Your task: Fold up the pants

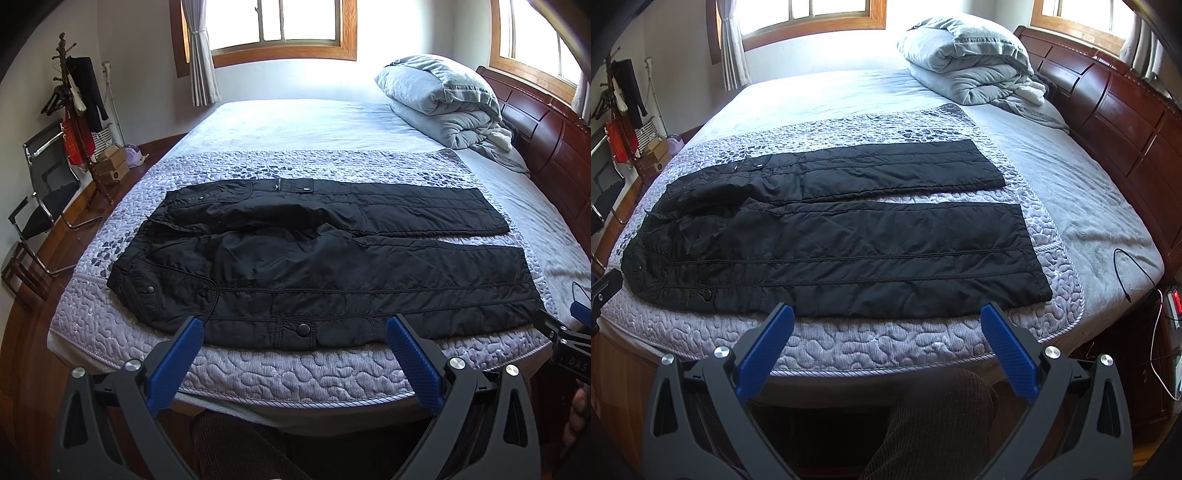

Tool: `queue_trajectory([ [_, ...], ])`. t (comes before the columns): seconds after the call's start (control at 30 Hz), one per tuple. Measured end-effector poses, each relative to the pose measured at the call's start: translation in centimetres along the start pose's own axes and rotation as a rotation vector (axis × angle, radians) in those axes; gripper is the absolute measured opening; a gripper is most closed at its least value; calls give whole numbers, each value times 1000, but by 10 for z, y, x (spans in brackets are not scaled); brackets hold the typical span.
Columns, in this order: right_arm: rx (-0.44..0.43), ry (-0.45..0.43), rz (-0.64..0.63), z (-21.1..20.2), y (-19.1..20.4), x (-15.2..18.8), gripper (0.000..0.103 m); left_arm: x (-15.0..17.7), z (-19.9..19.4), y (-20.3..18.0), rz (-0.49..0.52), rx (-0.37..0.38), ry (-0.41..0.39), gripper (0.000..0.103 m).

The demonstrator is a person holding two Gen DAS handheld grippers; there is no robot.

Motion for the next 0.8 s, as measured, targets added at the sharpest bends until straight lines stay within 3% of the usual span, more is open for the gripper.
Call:
queue_trajectory([
  [0.8, 1, 13, 0, 7, 0, -1, 101, -1, 4, -1, 7, -1, 4, 100],
])
Point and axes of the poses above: each gripper's, at about its wrist camera, not at the fingertips, and z roughly the way its jaws point, y to its left, x to its underside, the point moved 1 cm from there along z, roughly the way its jaws point, and after that the axes turned 13 degrees about z, right-handed, at the moved point
